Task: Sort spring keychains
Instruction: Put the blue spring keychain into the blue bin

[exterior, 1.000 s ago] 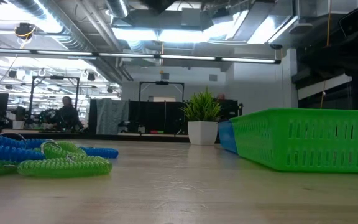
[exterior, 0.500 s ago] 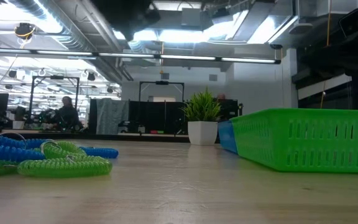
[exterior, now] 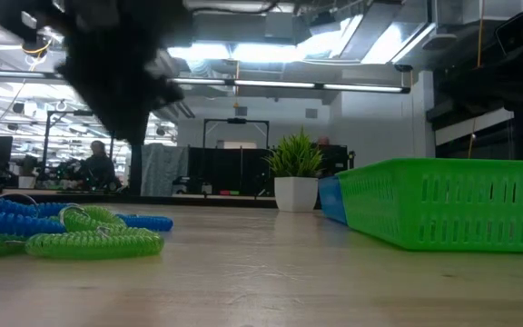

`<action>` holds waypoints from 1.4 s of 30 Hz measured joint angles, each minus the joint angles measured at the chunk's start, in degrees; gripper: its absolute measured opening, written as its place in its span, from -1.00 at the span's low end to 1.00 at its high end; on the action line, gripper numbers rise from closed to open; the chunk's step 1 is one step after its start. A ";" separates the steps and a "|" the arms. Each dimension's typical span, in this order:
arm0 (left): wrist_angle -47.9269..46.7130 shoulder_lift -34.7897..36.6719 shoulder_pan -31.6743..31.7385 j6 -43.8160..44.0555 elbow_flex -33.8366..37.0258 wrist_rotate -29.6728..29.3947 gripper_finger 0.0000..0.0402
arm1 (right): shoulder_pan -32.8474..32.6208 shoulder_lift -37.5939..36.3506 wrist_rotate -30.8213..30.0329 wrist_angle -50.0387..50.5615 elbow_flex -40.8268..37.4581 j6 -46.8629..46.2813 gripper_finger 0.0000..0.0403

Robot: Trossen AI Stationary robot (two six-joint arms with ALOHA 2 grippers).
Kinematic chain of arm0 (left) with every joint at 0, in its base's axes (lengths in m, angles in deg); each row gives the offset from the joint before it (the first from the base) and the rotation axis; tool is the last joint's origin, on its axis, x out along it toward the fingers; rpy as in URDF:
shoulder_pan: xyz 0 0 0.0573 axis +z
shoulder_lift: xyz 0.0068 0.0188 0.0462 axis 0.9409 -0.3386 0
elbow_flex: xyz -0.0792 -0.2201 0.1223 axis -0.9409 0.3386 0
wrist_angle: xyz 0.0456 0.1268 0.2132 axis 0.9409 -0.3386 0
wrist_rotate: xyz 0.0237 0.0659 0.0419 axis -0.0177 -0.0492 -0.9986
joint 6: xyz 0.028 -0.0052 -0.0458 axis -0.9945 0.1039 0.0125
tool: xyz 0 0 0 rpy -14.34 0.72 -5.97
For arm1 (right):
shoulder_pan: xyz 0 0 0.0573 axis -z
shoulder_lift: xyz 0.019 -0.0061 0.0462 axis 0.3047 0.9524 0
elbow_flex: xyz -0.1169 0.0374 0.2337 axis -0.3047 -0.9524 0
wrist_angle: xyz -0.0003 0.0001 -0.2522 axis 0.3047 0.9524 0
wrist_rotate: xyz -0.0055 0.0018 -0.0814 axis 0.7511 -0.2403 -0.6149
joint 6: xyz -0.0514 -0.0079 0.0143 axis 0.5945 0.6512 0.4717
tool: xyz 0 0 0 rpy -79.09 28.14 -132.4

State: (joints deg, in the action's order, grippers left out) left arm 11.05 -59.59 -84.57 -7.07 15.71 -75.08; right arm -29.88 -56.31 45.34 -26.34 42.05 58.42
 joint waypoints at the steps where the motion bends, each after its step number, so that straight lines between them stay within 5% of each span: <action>1: 1.36 -0.26 0.02 0.00 1.10 -1.25 -0.52 | 0.00 0.00 0.00 -0.01 0.00 0.00 -0.33; 5: 6.82 -0.69 0.02 -0.06 4.38 -6.02 -0.52 | 0.01 -0.02 0.00 -0.01 0.01 -0.01 -0.33; 23: 15.82 -12.92 0.61 -1.51 4.73 -5.35 -0.51 | 0.01 0.25 0.36 -0.01 -0.01 -0.01 -0.33; 31: 15.32 -12.93 0.61 -1.66 4.87 -5.57 -0.53 | 0.01 0.28 0.09 -0.01 0.00 0.00 -0.33; 42: 15.52 -12.60 0.65 -2.14 4.93 -4.26 -0.88 | -0.01 0.28 0.00 0.01 -0.01 0.00 -0.33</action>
State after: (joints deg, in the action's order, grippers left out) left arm 26.57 -72.19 -83.92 -9.22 20.64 -79.34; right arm -29.88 -56.02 45.34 -26.33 42.04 58.42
